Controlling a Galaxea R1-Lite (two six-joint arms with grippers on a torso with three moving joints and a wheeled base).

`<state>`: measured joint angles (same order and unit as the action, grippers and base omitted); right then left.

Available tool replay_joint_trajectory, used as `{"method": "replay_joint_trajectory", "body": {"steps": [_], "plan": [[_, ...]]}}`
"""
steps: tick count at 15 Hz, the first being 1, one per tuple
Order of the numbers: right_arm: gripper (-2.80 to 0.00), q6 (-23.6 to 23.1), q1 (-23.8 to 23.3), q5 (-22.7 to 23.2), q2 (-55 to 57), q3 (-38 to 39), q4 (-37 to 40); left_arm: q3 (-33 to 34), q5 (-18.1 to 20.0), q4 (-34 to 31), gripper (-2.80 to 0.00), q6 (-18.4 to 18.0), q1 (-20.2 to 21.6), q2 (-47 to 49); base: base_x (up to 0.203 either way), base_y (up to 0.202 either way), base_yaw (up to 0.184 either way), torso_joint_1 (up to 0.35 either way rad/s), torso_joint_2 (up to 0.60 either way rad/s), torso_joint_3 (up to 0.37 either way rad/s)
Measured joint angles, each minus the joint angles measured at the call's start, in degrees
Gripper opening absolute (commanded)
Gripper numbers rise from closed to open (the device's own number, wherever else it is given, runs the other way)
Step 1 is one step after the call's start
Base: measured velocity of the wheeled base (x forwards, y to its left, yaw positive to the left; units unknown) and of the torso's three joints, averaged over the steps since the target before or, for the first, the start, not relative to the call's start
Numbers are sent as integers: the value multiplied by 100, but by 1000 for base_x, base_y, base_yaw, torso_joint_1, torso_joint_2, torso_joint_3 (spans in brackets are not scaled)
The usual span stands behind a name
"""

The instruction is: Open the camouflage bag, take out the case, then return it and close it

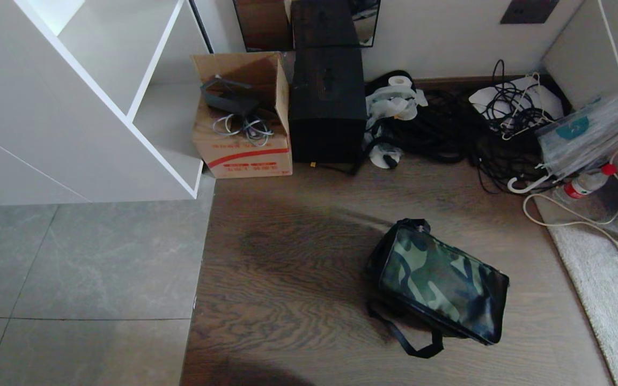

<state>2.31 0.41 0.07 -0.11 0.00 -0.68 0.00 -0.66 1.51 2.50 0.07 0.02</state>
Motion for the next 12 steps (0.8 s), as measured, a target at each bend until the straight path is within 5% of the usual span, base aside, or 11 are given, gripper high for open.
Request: {"method": "replay_joint_trajectory", "body": {"steps": [12], "plan": [[-280,3,0,0,0,0,2,0,-2,2,-280,6,0,0,0,0,0,4,1,203]]}}
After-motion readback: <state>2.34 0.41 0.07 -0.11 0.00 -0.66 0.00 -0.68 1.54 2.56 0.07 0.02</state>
